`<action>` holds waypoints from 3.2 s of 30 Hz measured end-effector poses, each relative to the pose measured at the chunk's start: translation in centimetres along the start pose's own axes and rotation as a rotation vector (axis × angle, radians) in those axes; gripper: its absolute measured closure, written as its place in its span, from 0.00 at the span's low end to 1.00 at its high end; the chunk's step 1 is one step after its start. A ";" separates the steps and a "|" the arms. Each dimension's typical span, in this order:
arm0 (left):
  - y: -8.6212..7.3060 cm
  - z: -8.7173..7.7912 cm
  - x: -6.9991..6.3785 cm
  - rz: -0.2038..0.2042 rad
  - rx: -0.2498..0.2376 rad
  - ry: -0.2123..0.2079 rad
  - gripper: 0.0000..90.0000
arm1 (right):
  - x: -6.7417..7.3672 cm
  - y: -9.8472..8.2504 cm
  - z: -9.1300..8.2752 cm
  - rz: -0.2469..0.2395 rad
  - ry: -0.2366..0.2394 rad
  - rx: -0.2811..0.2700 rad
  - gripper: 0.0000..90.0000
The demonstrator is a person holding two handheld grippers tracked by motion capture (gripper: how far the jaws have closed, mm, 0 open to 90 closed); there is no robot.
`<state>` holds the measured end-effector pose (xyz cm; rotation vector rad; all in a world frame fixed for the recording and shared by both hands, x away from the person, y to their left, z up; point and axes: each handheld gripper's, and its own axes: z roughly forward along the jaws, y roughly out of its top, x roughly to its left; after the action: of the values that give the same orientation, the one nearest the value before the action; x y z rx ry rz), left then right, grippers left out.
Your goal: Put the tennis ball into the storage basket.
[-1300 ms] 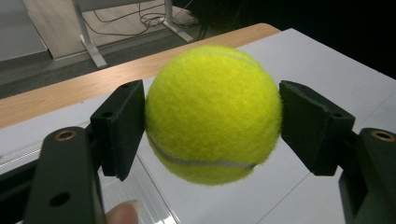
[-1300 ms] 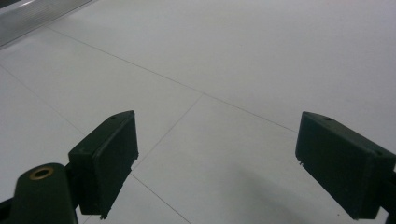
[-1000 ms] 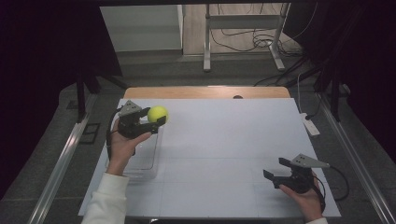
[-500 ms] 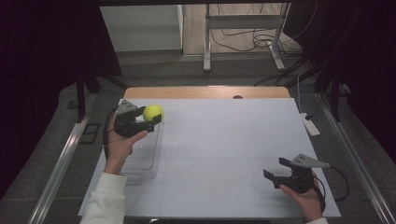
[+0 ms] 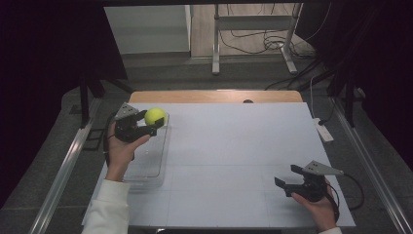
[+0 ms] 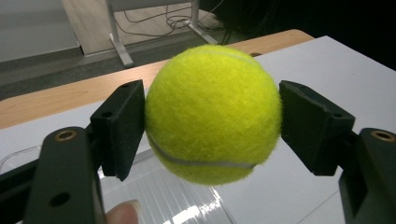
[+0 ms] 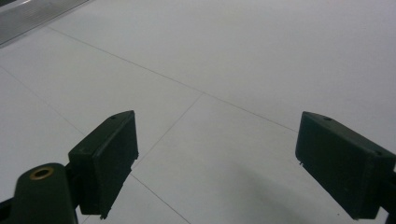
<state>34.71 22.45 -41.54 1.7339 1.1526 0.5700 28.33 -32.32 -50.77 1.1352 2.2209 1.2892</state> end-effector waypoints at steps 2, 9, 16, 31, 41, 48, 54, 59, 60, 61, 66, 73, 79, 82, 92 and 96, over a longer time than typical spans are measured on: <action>0.0 -0.1 0.3 -0.006 -0.001 0.004 0.30 | 0.0 0.0 0.0 -0.002 -0.001 0.001 0.15; -0.1 -0.1 0.7 -0.007 0.003 0.024 0.30 | 0.0 0.0 0.1 -0.003 -0.001 0.001 0.15; -0.1 -0.1 1.2 -0.015 0.006 0.033 0.30 | 0.0 0.0 0.1 -0.002 -0.001 0.001 0.15; -0.2 0.7 3.3 -0.058 0.047 0.083 0.30 | 0.2 0.0 0.0 -0.001 0.001 0.001 0.15; 0.0 1.3 3.9 -0.054 0.076 0.111 0.30 | 0.2 0.0 0.1 -0.001 0.003 0.003 0.15; 0.0 1.8 4.5 -0.059 0.099 0.124 0.30 | 0.2 0.0 0.1 0.001 0.004 0.000 0.15; -0.2 2.4 5.2 -0.070 0.126 0.145 0.30 | 0.3 0.0 0.1 0.002 0.005 0.000 0.15; -0.3 2.7 5.6 -0.071 0.141 0.155 0.30 | 0.2 0.0 0.1 0.005 0.006 0.000 0.15; -0.3 2.8 5.7 -0.075 0.147 0.158 0.30 | 0.2 0.0 0.1 0.005 0.006 0.000 0.15; -0.3 2.8 5.7 -0.075 0.147 0.158 0.30 | 0.2 0.0 0.1 0.005 0.006 0.000 0.15; -0.3 3.0 6.2 -0.080 0.163 0.173 0.30 | 0.2 0.0 0.1 0.005 0.006 0.000 0.15; -0.6 3.2 6.8 -0.080 0.190 0.200 0.30 | 0.2 0.0 0.1 0.003 0.005 0.001 0.15; -0.7 3.3 7.0 -0.079 0.200 0.204 0.30 | 0.2 0.0 0.1 0.003 0.007 0.001 0.15; -0.7 3.4 7.1 -0.077 0.210 0.207 0.30 | 0.2 0.0 0.1 0.003 0.007 0.001 0.15; -1.0 4.0 7.3 -0.080 0.246 0.217 0.30 | 0.3 0.0 0.1 0.004 0.007 0.000 0.15; -1.1 4.2 7.4 -0.080 0.263 0.219 0.30 | 0.3 0.0 0.1 0.004 0.007 0.000 0.15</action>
<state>40.74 27.24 -45.24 1.8697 1.4998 0.5916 28.23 -32.07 -50.78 1.1379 2.2245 1.2971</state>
